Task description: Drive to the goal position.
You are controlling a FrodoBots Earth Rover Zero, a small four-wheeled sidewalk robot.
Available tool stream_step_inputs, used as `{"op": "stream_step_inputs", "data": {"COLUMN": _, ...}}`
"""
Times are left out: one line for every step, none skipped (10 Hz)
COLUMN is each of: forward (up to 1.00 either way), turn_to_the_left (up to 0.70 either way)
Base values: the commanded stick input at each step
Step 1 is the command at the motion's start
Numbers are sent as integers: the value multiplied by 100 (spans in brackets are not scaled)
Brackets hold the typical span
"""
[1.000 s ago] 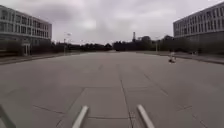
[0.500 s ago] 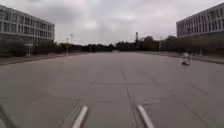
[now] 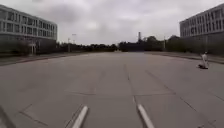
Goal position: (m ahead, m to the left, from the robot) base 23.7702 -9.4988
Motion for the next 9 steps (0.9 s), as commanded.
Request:
{"op": "stream_step_inputs", "data": {"forward": 100, "turn_to_the_left": 0}}
{"op": "stream_step_inputs", "data": {"forward": 100, "turn_to_the_left": 0}}
{"op": "stream_step_inputs", "data": {"forward": 100, "turn_to_the_left": 0}}
{"op": "stream_step_inputs", "data": {"forward": 100, "turn_to_the_left": 0}}
{"op": "stream_step_inputs", "data": {"forward": 100, "turn_to_the_left": 0}}
{"op": "stream_step_inputs", "data": {"forward": 100, "turn_to_the_left": 0}}
{"op": "stream_step_inputs", "data": {"forward": 100, "turn_to_the_left": 0}}
{"op": "stream_step_inputs", "data": {"forward": 100, "turn_to_the_left": 0}}
{"op": "stream_step_inputs", "data": {"forward": 100, "turn_to_the_left": -15}}
